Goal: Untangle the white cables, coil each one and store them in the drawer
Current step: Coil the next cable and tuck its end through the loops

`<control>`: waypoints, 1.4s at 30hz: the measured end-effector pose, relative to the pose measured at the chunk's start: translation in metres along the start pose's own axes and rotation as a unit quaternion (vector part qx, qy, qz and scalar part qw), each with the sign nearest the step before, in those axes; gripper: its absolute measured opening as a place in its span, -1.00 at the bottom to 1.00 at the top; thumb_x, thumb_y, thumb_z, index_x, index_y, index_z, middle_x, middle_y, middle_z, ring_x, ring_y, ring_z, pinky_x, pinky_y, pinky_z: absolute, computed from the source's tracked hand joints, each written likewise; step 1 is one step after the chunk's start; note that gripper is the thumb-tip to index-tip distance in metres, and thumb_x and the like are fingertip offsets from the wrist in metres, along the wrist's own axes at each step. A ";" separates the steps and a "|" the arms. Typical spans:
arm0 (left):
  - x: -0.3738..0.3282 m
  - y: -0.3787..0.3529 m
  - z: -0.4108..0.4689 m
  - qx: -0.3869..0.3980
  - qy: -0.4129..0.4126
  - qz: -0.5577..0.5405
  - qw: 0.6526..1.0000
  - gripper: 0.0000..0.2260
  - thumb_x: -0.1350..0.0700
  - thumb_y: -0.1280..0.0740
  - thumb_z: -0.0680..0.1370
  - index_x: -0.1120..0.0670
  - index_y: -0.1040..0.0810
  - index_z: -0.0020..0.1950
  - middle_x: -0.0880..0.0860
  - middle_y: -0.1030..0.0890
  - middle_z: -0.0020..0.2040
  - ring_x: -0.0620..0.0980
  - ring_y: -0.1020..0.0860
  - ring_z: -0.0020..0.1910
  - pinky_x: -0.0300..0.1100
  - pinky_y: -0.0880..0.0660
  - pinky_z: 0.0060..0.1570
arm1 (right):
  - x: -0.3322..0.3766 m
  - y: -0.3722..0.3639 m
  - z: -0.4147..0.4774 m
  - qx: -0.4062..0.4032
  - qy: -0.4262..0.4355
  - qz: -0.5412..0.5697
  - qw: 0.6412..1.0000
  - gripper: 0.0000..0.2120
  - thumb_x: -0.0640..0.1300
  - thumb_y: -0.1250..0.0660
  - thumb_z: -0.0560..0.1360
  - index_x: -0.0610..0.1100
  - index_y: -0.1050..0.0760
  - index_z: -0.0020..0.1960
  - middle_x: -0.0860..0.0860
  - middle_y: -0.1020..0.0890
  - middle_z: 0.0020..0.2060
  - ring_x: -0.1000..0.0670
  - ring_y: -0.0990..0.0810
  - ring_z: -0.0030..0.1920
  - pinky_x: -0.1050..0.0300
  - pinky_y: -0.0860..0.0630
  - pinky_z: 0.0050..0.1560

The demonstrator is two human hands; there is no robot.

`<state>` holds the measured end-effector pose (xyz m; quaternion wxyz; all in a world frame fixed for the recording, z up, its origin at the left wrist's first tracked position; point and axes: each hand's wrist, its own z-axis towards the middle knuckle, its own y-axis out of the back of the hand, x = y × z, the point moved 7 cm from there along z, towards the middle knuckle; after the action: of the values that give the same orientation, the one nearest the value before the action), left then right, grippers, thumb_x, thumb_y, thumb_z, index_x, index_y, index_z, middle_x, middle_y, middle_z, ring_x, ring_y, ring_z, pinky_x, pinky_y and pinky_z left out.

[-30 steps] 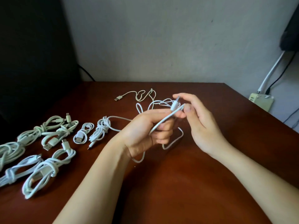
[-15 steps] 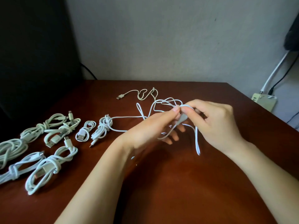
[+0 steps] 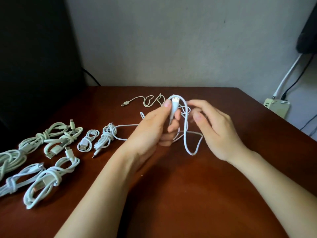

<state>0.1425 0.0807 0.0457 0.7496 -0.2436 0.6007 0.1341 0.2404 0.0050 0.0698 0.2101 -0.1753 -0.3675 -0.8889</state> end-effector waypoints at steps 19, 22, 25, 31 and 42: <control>0.009 0.042 -0.002 -0.166 0.035 -0.276 0.946 -0.65 -0.10 -0.12 0.63 0.02 -0.45 -0.27 0.00 -0.66 -0.09 -0.05 -0.66 -0.11 -0.18 -0.55 -0.07 | -0.039 0.029 -0.001 -0.177 -0.119 -0.015 0.977 -0.71 -0.07 -0.48 0.42 -0.11 -0.47 -0.38 0.01 -0.40 -0.54 0.09 -0.35 -0.44 0.30 -0.24 -0.38; 0.008 0.035 0.000 -0.147 0.037 -0.262 0.953 -0.65 -0.06 -0.08 0.65 0.03 -0.42 -0.26 0.05 -0.66 0.02 0.00 -0.67 -0.05 -0.14 -0.56 -0.03 | -0.017 0.037 0.000 -0.201 -0.003 -0.097 0.975 -0.72 -0.09 -0.48 0.41 -0.15 -0.48 -0.37 0.13 -0.32 -0.53 0.03 -0.31 -0.42 0.33 -0.20 -0.38; 0.007 0.035 0.001 -0.149 0.033 -0.211 0.965 -0.67 -0.03 -0.06 0.67 0.03 -0.42 -0.23 0.00 -0.66 0.01 -0.02 -0.62 -0.06 -0.19 -0.52 -0.07 | 0.006 0.023 -0.003 -0.163 0.119 -0.142 0.969 -0.68 -0.01 -0.42 0.46 -0.19 -0.52 -0.37 0.08 -0.38 -0.52 0.09 -0.27 -0.44 0.25 -0.22 -0.37; 0.010 0.039 0.001 -0.163 0.023 -0.137 0.977 -0.69 -0.01 -0.06 0.67 0.04 -0.43 -0.20 0.00 -0.68 -0.09 -0.07 -0.59 -0.13 -0.13 -0.45 0.01 | 0.035 0.003 -0.009 -0.098 0.218 -0.118 0.964 -0.66 0.00 -0.38 0.48 -0.19 -0.56 -0.39 0.04 -0.39 -0.58 0.01 -0.32 -0.54 0.21 -0.30 -0.39; 0.006 0.033 0.002 -0.163 -0.001 -0.067 0.984 -0.81 0.03 -0.05 0.69 0.03 -0.39 -0.04 -0.02 -0.41 -0.34 -0.14 -0.15 -0.53 -0.34 -0.12 -0.58 | 0.029 -0.005 -0.006 -0.028 0.162 -0.043 0.985 -0.72 0.01 -0.41 0.42 -0.16 -0.56 -0.37 0.13 -0.34 -0.55 0.12 -0.25 -0.47 0.45 -0.18 -0.37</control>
<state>0.1290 0.1089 0.0330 0.7079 -0.4019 0.5523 0.1798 0.2127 -0.0032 0.0766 0.2235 -0.0185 -0.3107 -0.9237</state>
